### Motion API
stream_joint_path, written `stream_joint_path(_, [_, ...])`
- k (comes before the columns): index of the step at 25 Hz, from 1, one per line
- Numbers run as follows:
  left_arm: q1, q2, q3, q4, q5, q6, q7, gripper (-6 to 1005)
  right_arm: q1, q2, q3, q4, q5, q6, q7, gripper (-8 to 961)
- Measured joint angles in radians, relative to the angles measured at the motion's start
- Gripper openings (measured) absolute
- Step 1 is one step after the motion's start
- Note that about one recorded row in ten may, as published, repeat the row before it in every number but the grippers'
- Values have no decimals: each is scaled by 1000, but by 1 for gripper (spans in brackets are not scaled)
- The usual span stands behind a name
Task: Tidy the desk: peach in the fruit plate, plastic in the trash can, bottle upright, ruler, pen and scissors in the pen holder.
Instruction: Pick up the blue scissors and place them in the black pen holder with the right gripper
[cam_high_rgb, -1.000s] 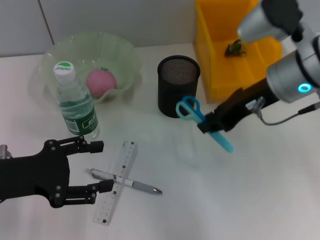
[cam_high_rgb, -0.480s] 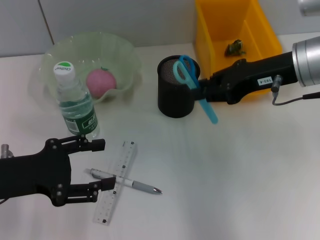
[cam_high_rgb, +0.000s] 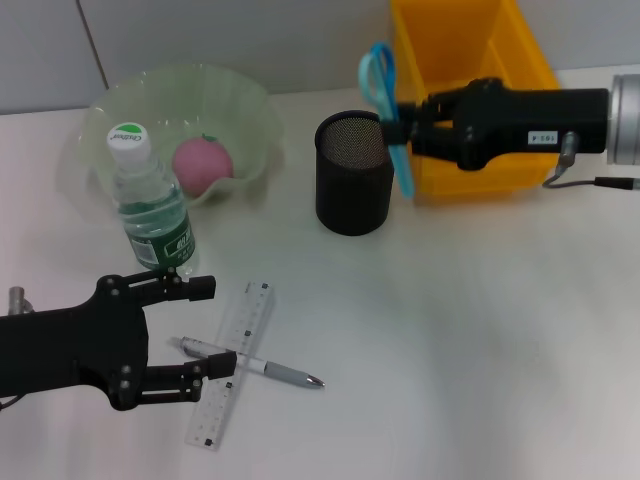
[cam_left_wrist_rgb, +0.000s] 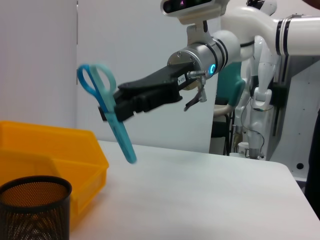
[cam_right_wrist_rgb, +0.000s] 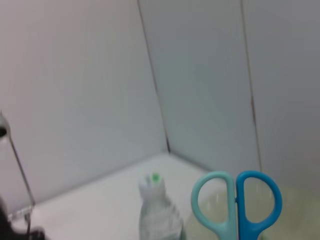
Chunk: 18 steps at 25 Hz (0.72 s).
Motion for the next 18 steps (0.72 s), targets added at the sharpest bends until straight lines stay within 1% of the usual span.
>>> stream_joint_path(1, [-2, 0, 0, -3, 0, 0, 0, 812, -1, 0, 11, 20, 20, 2, -32, 228])
stream_joint_path(2, [-4, 1, 0, -8, 0, 0, 4, 813, -4, 0, 34, 81, 83, 17, -116, 228])
stream_joint_path(3, [-4, 1, 0, -8, 0, 0, 4, 813, -5, 0, 39, 109, 110, 28, -149, 228])
stream_joint_path(4, [-5, 1, 0, -13, 0, 0, 8, 813, -5, 0, 39, 109, 110, 28, -149, 228])
stream_joint_path(5, [-6, 1, 0, -19, 0, 0, 14, 813, -6, 0, 43, 162, 165, 63, -217, 228])
stream_joint_path(6, [-7, 1, 0, -26, -1, 0, 20, 813, -6, 0, 43, 162, 165, 63, -217, 228])
stream_joint_path(7, [-12, 1, 0, -42, -1, 0, 33, 813, -5, 1, 43, 203, 204, 101, -265, 228])
stream_joint_path(8, [-12, 1, 0, -42, -1, 0, 33, 813, -5, 1, 43, 203, 204, 101, -265, 228])
stream_joint_path(10, [-17, 1, -1, -58, -2, -2, 45, 813, 12, 2, 42, 265, 240, 164, -317, 228])
stream_joint_path(11, [-21, 1, -4, -70, -3, -3, 53, 813, 12, 2, 42, 265, 240, 164, -317, 228])
stream_joint_path(12, [-29, 1, -9, -91, -3, -10, 68, 813, 31, 2, 38, 302, 261, 202, -346, 228])
stream_joint_path(13, [-29, 1, -9, -91, -3, -10, 68, 813, 31, 2, 38, 302, 261, 202, -346, 228])
stream_joint_path(18, [-35, 2, -11, -109, -4, -26, 79, 812, 82, 2, 29, 371, 281, 269, -372, 228])
